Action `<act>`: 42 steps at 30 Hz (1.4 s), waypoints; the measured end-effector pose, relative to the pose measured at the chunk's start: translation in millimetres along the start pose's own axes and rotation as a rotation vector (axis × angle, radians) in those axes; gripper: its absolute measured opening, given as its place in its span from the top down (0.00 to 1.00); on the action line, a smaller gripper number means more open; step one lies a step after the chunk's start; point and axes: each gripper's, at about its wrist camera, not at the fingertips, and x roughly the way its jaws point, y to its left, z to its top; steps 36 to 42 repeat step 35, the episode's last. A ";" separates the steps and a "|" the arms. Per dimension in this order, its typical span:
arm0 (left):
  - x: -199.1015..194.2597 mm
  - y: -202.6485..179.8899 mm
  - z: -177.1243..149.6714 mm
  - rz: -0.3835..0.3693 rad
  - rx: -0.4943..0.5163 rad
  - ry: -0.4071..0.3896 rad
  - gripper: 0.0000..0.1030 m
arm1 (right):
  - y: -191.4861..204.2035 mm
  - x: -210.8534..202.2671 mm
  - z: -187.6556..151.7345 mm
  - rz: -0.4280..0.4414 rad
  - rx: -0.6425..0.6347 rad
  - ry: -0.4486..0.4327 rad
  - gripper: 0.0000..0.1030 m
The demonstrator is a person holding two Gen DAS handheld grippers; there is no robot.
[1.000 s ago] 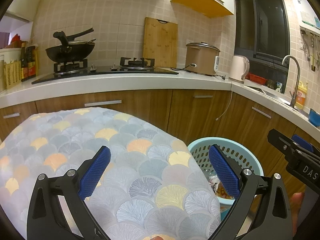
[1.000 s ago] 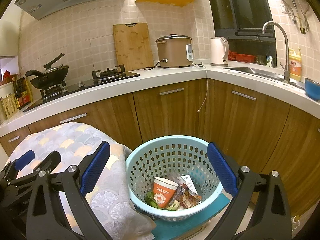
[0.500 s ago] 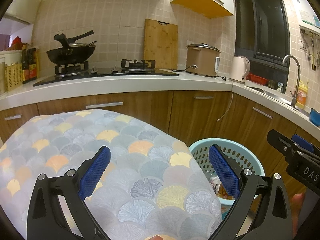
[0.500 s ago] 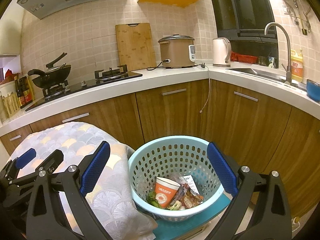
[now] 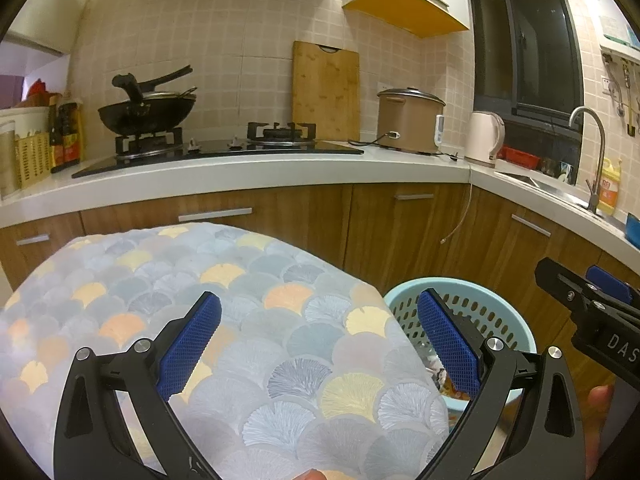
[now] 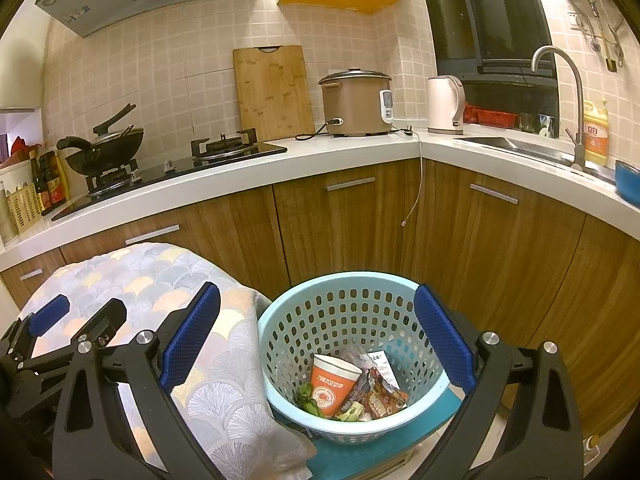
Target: Collect trash
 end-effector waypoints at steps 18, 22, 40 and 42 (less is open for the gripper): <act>1.7 -5.0 -0.6 0.063 0.029 0.001 0.07 | -6.9 1.5 4.4 0.022 0.029 0.007 0.10; 0.7 -4.3 -0.7 0.064 0.028 -0.006 0.07 | -7.3 2.1 3.2 0.019 0.029 0.010 0.10; -0.8 -3.5 -0.2 0.008 0.011 0.001 0.07 | -0.2 -2.4 3.8 0.001 0.003 -0.010 0.10; -0.8 -3.5 -0.2 0.008 0.011 0.001 0.07 | -0.2 -2.4 3.8 0.001 0.003 -0.010 0.10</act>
